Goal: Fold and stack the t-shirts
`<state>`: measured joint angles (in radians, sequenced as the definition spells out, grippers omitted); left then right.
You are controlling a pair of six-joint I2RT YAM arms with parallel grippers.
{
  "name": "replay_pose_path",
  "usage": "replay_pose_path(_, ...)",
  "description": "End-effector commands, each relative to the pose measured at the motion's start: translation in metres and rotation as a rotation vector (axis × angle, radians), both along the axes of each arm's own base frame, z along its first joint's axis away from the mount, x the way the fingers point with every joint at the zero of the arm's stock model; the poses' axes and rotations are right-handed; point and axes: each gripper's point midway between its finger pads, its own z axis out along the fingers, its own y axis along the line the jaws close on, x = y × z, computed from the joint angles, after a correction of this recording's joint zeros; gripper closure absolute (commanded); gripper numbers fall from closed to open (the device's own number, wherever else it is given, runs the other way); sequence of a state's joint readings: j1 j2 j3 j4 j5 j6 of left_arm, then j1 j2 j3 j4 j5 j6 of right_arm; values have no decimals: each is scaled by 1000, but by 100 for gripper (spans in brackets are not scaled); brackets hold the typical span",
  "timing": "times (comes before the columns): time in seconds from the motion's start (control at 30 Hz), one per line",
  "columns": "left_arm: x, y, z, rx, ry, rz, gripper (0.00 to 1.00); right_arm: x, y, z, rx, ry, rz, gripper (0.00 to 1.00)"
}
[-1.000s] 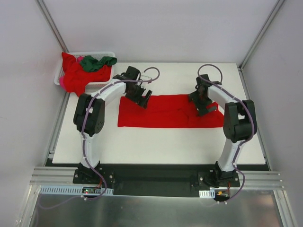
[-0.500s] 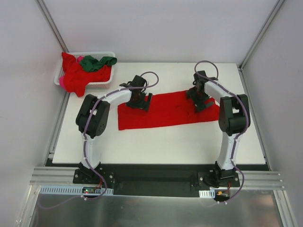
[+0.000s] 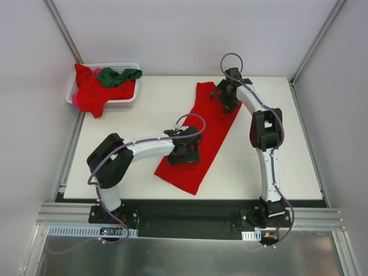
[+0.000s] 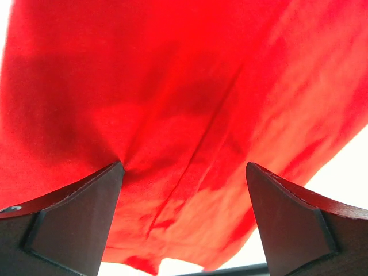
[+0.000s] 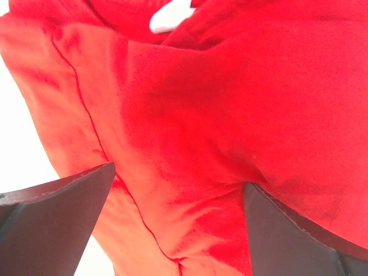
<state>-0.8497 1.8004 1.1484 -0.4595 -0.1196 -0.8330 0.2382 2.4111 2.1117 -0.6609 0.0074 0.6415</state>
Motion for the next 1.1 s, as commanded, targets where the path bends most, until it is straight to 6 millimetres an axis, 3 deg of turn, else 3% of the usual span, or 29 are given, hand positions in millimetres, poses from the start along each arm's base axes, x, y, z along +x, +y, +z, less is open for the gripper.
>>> replay_pose_path(0.0,-40,-22,-7,17,110,126,11,13,42,-3,-3,-89,220,0)
replay_pose_path(0.33,-57,-62,-8,19,88,126,11,18,75,-21,22,-131,291,0)
replay_pose_path(0.63,-60,-49,-12,41,80,185,10,19,106,-21,56,-162,324,0)
replay_pose_path(1.07,-63,-34,-11,87,72,203,10,29,94,-6,29,-195,279,0)
